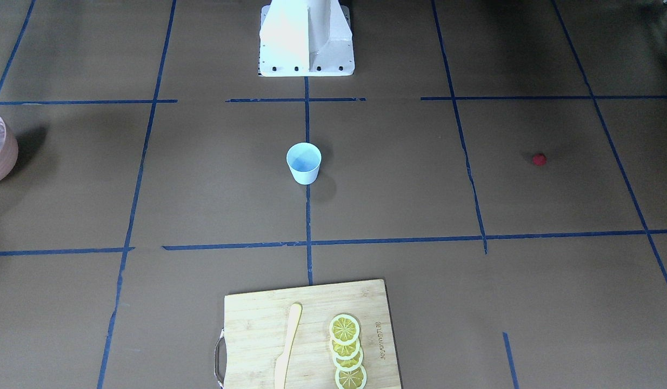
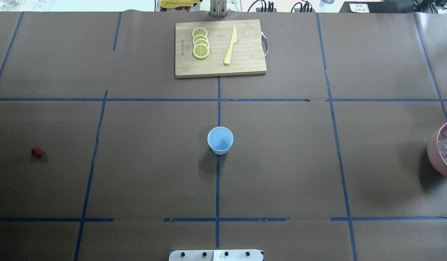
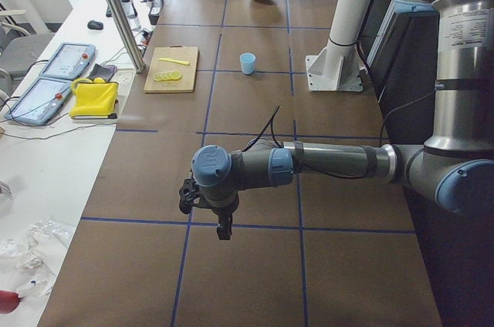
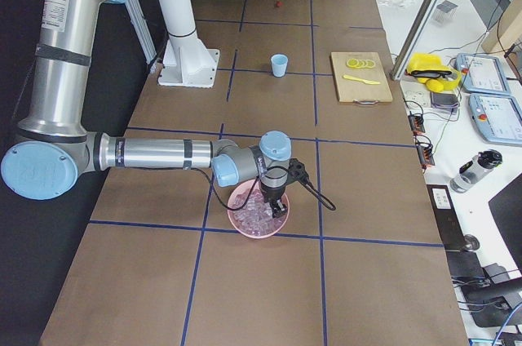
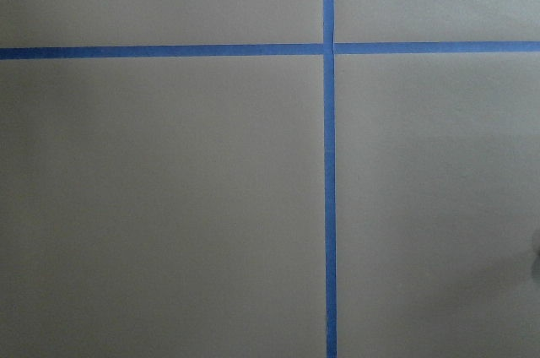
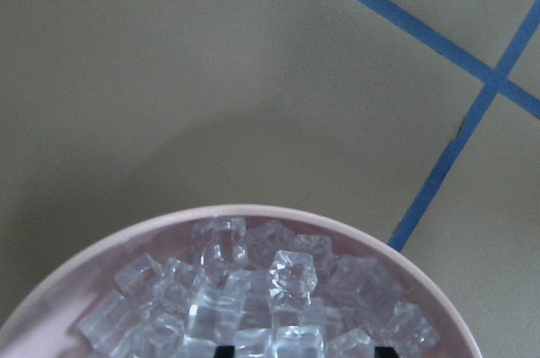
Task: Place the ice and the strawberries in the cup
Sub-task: 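Lower the right gripper into the pink bowl and grasp an ice cube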
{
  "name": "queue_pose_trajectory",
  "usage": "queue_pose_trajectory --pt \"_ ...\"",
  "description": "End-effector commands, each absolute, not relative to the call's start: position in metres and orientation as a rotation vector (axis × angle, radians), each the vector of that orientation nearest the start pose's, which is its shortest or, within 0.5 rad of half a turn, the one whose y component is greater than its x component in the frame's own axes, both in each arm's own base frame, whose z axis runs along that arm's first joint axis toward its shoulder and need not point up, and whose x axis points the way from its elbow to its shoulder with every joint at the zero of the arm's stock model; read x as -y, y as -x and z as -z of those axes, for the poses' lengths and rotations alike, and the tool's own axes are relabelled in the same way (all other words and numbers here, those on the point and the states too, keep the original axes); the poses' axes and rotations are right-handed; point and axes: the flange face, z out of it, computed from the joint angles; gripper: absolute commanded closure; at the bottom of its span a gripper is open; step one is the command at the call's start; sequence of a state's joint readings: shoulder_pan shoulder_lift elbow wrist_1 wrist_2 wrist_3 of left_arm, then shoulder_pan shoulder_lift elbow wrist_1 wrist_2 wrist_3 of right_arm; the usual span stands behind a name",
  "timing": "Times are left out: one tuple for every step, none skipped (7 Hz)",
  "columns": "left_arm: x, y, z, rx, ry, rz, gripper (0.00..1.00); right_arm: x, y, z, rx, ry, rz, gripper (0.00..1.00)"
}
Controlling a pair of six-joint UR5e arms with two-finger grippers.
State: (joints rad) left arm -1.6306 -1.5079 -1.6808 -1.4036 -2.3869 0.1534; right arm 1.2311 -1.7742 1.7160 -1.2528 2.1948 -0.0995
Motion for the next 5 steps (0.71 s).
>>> queue_pose_trajectory --pt "0.4515 0.0879 -0.6469 -0.822 0.024 -0.04 0.0 0.4232 0.0703 -0.6549 0.653 -0.175 0.504 0.42" --pt "0.4515 0.0879 -0.6469 -0.822 0.024 -0.04 0.0 0.4232 0.0702 -0.6551 0.652 -0.174 0.503 0.51" --pt "0.4516 0.0879 -0.6462 -0.822 0.023 -0.039 0.0 0.4226 0.07 -0.6556 0.652 -0.173 0.503 0.72" --pt "0.4519 0.0878 -0.6439 -0.823 0.019 -0.041 0.0 0.4224 0.07 -0.6557 0.653 -0.171 0.502 0.87" --pt "0.4522 0.0885 -0.6396 -0.823 0.011 -0.043 0.0 0.4225 0.0702 -0.6548 0.655 -0.173 0.502 0.98"
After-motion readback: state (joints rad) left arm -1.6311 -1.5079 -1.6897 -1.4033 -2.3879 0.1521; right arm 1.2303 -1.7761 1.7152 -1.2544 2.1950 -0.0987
